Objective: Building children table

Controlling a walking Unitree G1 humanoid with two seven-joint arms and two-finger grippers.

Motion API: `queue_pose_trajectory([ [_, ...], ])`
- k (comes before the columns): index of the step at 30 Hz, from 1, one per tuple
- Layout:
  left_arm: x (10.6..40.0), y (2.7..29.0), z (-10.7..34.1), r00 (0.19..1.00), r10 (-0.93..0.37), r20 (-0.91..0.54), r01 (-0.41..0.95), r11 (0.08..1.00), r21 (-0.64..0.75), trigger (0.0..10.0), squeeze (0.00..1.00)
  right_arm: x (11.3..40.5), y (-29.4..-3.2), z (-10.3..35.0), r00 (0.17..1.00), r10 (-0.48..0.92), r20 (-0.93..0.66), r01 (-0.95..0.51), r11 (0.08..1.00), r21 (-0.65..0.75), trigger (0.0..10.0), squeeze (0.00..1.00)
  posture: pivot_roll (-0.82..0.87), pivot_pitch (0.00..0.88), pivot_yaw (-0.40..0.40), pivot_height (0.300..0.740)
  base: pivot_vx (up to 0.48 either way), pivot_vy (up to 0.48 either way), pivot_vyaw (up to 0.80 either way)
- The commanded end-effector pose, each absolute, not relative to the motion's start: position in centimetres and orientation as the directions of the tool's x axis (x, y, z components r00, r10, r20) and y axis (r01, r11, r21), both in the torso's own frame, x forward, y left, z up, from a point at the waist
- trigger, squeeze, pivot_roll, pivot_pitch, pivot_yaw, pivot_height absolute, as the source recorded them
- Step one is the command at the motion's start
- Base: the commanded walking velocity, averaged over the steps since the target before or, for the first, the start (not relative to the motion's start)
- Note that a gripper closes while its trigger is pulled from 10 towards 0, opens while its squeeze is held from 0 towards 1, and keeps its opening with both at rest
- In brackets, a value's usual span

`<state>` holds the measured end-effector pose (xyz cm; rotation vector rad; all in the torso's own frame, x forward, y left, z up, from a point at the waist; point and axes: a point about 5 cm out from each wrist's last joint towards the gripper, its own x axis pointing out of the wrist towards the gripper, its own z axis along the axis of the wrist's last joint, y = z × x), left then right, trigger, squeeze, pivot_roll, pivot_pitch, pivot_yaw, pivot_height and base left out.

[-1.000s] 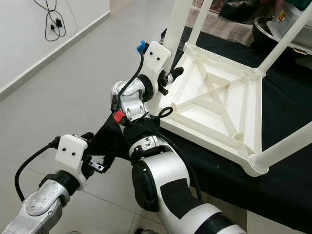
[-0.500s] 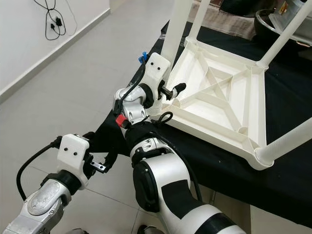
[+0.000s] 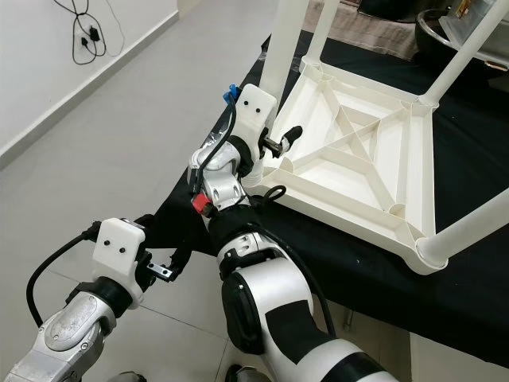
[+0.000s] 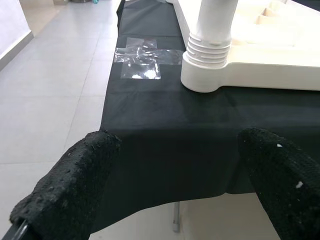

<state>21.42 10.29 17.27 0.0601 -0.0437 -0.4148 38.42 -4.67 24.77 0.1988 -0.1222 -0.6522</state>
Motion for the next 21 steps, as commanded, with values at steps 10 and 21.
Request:
queue_pose_trajectory([
  [10,21.4,10.1,16.8,0.910,-0.415,0.012,0.413,0.908,0.061,10.0,0.00,37.2,-3.7,22.2,0.850,-0.527,0.003,0.512,0.827,0.232,10.0,0.00,0.16,0.176,-0.125,0.740,0.000,0.000,0.00],
  [21,21.5,10.1,16.7,0.910,-0.415,0.017,0.413,0.909,0.058,10.0,0.00,35.3,-3.8,21.5,0.942,-0.329,0.067,0.306,0.923,0.234,10.0,0.00,0.15,0.159,-0.124,0.740,0.000,0.000,0.00],
])
